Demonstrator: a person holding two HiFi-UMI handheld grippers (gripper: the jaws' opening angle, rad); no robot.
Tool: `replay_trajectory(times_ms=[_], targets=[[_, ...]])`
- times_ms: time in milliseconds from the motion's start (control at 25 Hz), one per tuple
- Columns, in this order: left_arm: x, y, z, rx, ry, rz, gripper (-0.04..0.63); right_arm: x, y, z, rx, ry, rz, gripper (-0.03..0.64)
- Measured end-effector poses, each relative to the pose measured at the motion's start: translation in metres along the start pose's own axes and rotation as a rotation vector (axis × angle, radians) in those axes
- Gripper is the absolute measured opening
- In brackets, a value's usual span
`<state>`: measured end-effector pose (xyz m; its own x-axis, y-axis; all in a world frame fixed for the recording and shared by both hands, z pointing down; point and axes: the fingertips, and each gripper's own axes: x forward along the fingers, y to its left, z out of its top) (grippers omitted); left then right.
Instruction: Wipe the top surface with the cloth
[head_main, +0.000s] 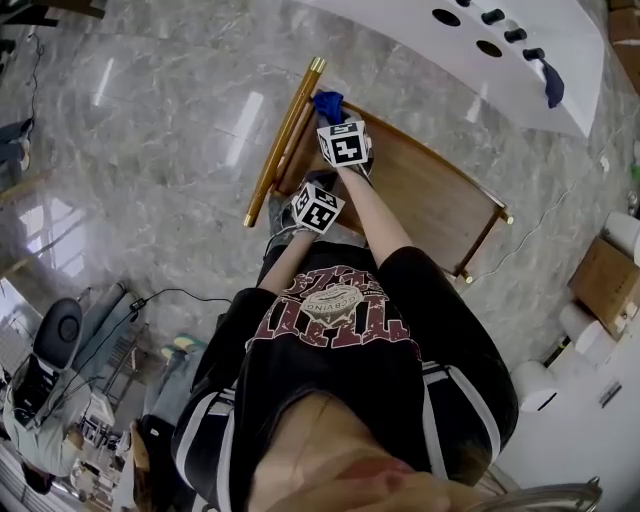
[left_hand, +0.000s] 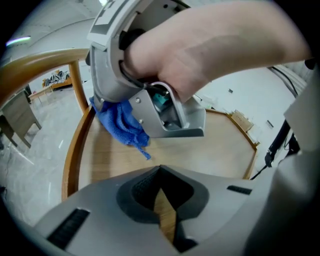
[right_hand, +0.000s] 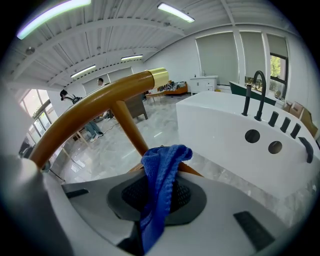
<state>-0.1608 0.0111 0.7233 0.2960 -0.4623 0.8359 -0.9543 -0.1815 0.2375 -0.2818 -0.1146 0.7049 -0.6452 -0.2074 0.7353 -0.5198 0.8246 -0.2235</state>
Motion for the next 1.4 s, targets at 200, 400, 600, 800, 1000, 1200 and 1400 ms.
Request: replay_trajectory(times_ms=[200, 400, 600, 800, 1000, 1200, 1400], targets=[[0.000, 0.001, 0.001, -0.014, 0.015, 0.001, 0.046, -0.004, -0.005, -0.002, 0.022, 0.003, 0.001, 0.058], [-0.001, 0.001, 0.001, -0.022, 0.019, 0.000, 0.046, -0.013, -0.013, -0.012, 0.048, -0.010, -0.012, 0.058], [0.000, 0.000, 0.000, -0.005, 0.022, 0.013, 0.046, -0.021, -0.021, -0.019, 0.070, -0.011, -0.016, 0.058], [0.001, -0.001, 0.001, 0.010, 0.040, 0.017, 0.046, -0.025, -0.027, -0.023, 0.076, -0.012, -0.020, 0.058], [0.000, -0.001, 0.001, 0.026, 0.048, 0.033, 0.046, -0.033, -0.034, -0.029, 0.076, -0.013, -0.033, 0.058], [0.000, -0.003, 0.000, 0.040, 0.057, 0.040, 0.046, -0.044, -0.044, -0.036, 0.095, -0.013, -0.045, 0.058], [0.001, -0.003, 0.001, 0.055, 0.065, 0.047, 0.046, -0.052, -0.056, -0.044, 0.108, -0.015, -0.052, 0.058]])
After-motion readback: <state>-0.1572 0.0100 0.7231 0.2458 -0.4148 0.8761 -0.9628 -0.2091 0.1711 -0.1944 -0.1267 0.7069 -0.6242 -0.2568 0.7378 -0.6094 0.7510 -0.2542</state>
